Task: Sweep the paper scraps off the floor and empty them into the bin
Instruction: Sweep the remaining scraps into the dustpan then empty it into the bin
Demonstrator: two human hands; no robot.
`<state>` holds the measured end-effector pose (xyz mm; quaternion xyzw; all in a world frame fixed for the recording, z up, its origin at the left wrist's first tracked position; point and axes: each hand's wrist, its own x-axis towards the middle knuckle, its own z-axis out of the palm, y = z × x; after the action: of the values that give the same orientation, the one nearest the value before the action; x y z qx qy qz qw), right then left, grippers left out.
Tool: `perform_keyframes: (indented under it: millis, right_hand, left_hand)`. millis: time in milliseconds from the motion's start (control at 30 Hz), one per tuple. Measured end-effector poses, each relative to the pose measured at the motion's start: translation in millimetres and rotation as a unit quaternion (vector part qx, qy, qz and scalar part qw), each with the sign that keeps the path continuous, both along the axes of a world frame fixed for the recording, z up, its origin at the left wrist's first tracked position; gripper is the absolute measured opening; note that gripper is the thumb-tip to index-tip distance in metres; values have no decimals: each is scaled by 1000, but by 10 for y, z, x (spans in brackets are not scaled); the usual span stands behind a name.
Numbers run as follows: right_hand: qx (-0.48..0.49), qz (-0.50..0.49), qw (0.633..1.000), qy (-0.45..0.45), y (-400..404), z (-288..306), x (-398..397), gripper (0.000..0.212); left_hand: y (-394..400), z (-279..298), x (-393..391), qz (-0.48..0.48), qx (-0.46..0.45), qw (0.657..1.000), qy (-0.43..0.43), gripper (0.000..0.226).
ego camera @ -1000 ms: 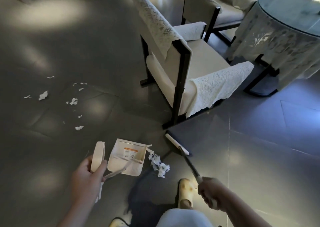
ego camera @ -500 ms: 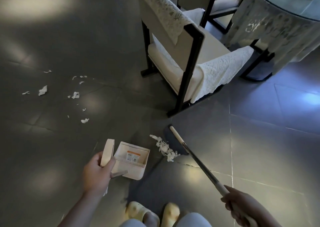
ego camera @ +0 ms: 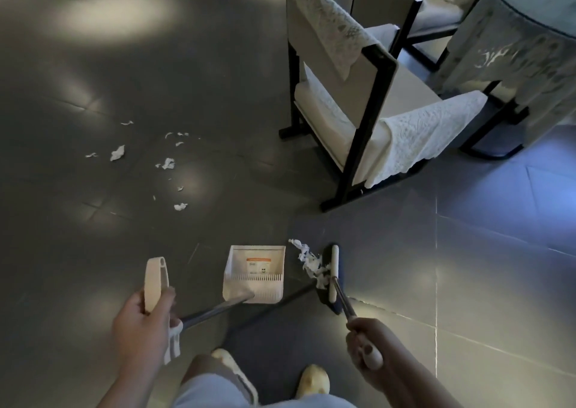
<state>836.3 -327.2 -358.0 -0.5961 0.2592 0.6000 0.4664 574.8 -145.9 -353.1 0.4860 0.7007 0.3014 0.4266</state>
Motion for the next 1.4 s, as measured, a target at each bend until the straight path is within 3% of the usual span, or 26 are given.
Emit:
perform_keyframes:
  millis: [167,333,600,1000,1133,1400]
  right_hand:
    - [18,-24,999,20,569,-55,-276,30]
    - [21,-32,999,29,1376,-159,-704,27]
    - [45,-37,993,98,2601,-161,-1258,25]
    - [61,51,989,122,4178,-213,-1783,43]
    - [44,44,995,78,4932,-202,-2060,32]
    - [37,95,992,74,6312,-300,-2314,24]
  left_hand:
    - [316,-22,-405,4,-20,1000,-17,19]
    - [886,24,-919,-22,-15,1000,-7,5]
    - [1706,90,-1653,-53,-15,998,-19,16]
    - [2860,81,-2340,79,19,997,2,10]
    - [3400,35,-2466,111,6,994,-8,1]
    - [4584,88,-2672,126,27,991,34,12]
